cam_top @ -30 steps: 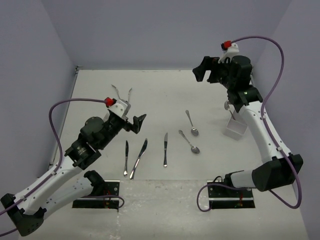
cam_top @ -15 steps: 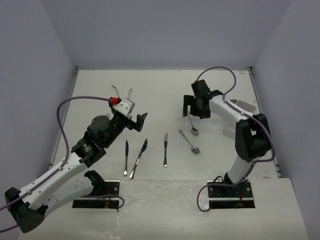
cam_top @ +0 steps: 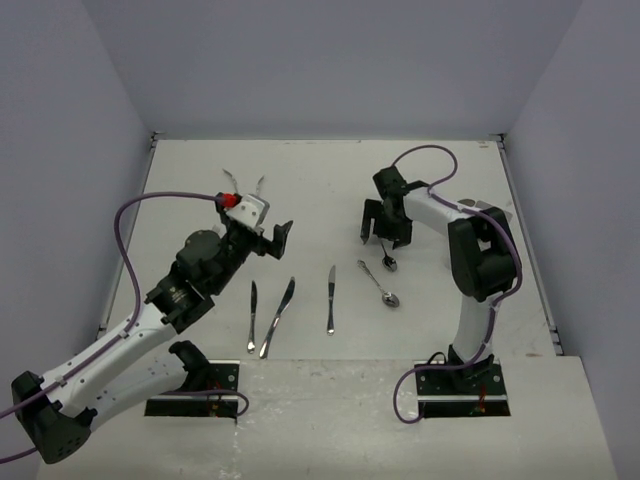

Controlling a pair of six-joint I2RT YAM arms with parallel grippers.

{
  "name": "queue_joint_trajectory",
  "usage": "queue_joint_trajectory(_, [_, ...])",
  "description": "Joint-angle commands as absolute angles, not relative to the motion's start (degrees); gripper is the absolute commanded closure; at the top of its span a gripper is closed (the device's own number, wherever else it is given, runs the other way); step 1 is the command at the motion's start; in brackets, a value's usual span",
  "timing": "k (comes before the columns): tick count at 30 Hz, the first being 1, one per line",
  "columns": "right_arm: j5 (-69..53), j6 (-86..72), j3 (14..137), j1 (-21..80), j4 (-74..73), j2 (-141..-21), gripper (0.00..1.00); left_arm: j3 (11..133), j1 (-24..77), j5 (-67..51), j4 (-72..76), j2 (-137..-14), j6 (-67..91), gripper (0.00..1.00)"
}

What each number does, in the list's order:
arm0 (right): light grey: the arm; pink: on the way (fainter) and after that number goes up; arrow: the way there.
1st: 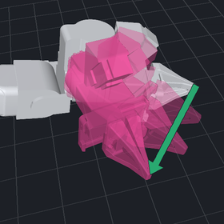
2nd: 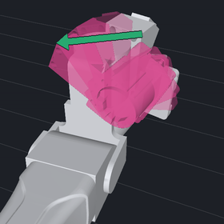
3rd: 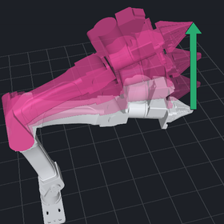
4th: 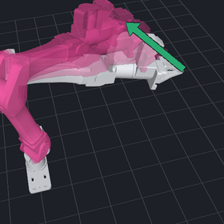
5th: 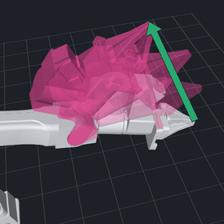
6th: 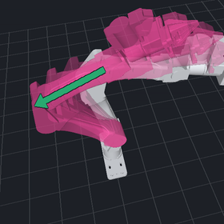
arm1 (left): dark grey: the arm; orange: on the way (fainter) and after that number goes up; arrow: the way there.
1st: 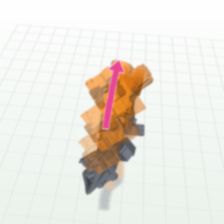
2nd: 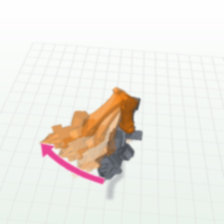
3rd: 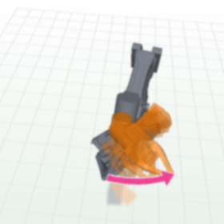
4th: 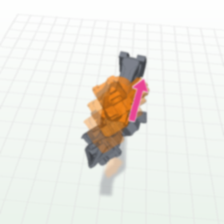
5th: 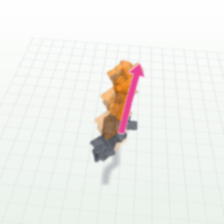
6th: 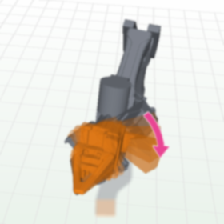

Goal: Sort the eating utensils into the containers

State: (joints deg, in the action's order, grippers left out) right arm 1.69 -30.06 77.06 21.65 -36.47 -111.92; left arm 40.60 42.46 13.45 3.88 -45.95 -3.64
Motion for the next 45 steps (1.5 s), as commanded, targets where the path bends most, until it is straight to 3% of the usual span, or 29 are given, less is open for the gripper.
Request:
queue_joint_trajectory(1, [3.3,-32.4,78.0,22.2,-37.1,-112.8,0.21,42.2,42.5,18.2,8.8,-46.9,-3.7,0.00])
queue_joint_trajectory(4, [3.8,-32.9,77.4,22.8,-36.9,-113.6,0.34,42.8,42.4,21.7,10.2,-49.0,-2.8,0.00])
queue_joint_trajectory(8, [6.7,-33.9,76.4,23.8,-37.6,-114.2,0.67,45.2,41.1,24.5,9.2,-53.5,-0.5,0.00])
queue_joint_trajectory(16, [8.1,-32.8,74.2,24.9,-39.4,-113.7,1.00,46.7,38.4,24.8,8.1,-56.2,3.2,0.00])
queue_joint_trajectory(24, [8.3,-20.2,77.0,25.6,-33.4,-104.8,1.00,46.1,35.8,26.0,7.5,-55.8,5.4,0.00])
queue_joint_trajectory(32, [13.7,8.9,83.9,25.3,-29.4,-93.1,1.00,45.2,35.2,27.4,7.2,-53.3,6.5,0.00])
queue_joint_trajectory(35, [14.9,25.0,85.9,25.2,-27.2,-88.9,1.00,43.7,35.2,28.6,8.7,-52.1,6.0,0.00])
queue_joint_trajectory(39, [11.4,58.8,81.9,23.8,-23.6,-81.9,1.00,43.7,34.9,28.8,8.8,-51.9,5.7,0.00])
queue_joint_trajectory(45, [10.0,90.7,82.7,16.1,-29.8,-77.4,1.00,46.2,34.7,28.5,6.3,-55.5,7.1,0.00])
